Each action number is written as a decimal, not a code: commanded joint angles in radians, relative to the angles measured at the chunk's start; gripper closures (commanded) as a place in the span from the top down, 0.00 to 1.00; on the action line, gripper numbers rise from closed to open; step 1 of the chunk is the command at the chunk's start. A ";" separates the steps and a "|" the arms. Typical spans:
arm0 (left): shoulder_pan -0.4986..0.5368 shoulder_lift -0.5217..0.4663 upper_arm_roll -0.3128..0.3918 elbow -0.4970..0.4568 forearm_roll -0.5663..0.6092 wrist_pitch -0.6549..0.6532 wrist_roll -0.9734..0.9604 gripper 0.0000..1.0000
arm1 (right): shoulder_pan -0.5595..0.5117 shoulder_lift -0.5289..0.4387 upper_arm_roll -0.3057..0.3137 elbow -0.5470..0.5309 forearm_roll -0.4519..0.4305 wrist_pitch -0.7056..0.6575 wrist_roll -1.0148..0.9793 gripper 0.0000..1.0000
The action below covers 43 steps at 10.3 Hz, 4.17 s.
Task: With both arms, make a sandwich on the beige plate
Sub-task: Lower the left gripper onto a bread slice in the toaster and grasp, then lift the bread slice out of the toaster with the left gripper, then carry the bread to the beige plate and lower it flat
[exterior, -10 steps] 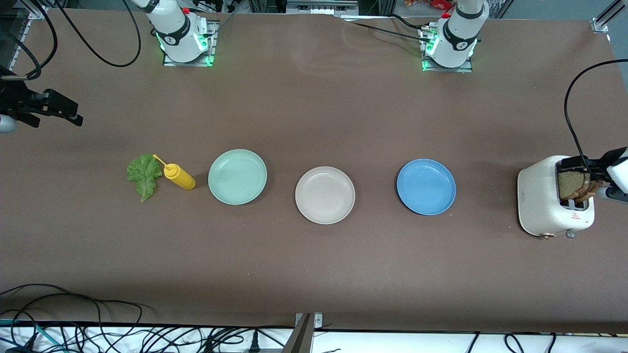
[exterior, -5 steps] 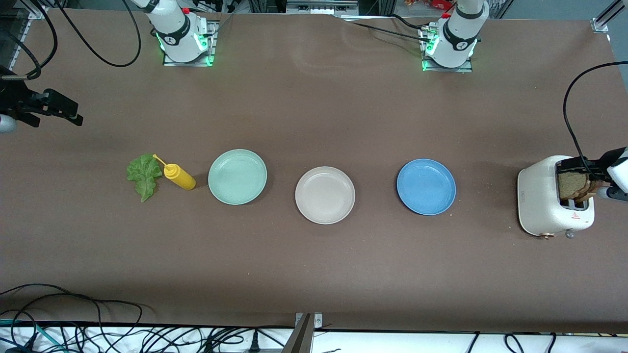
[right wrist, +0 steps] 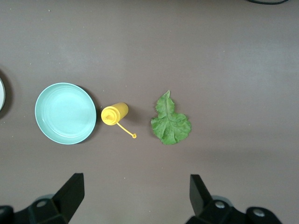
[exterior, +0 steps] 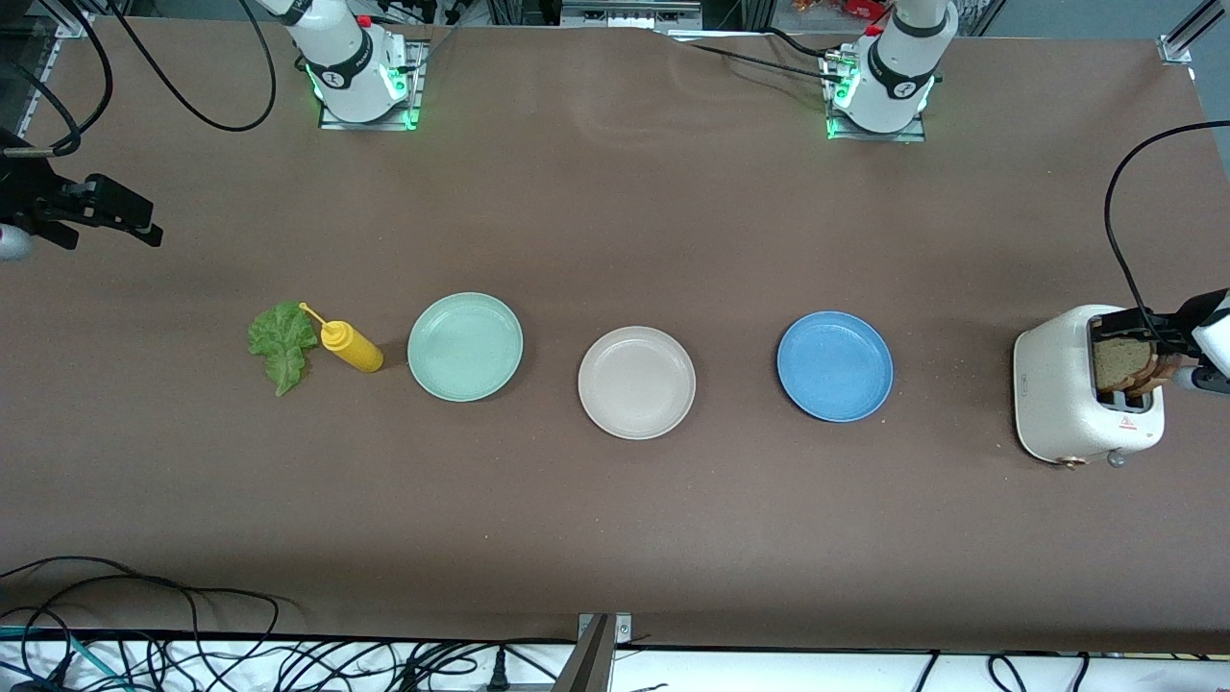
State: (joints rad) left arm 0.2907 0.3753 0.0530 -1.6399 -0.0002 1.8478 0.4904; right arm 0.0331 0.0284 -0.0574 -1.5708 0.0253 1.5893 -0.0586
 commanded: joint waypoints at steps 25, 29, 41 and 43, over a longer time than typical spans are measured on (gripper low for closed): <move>-0.021 0.030 -0.031 0.227 -0.049 -0.166 0.108 0.00 | 0.002 -0.001 0.001 0.026 0.013 -0.080 0.009 1.00; -0.138 0.028 -0.075 0.319 -0.057 -0.327 0.067 0.00 | 0.002 -0.001 0.002 0.026 0.013 -0.077 0.009 1.00; -0.464 0.247 -0.073 0.308 -0.645 -0.391 -0.380 0.00 | 0.002 0.001 0.017 0.029 0.016 -0.060 0.009 1.00; -0.511 0.287 -0.074 0.312 -0.740 -0.278 -0.383 0.00 | 0.002 0.001 0.017 0.028 0.016 -0.061 0.009 1.00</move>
State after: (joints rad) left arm -0.1876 0.6330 -0.0256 -1.3558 -0.6777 1.5148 0.1020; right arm 0.0372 0.0281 -0.0408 -1.5593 0.0271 1.5397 -0.0568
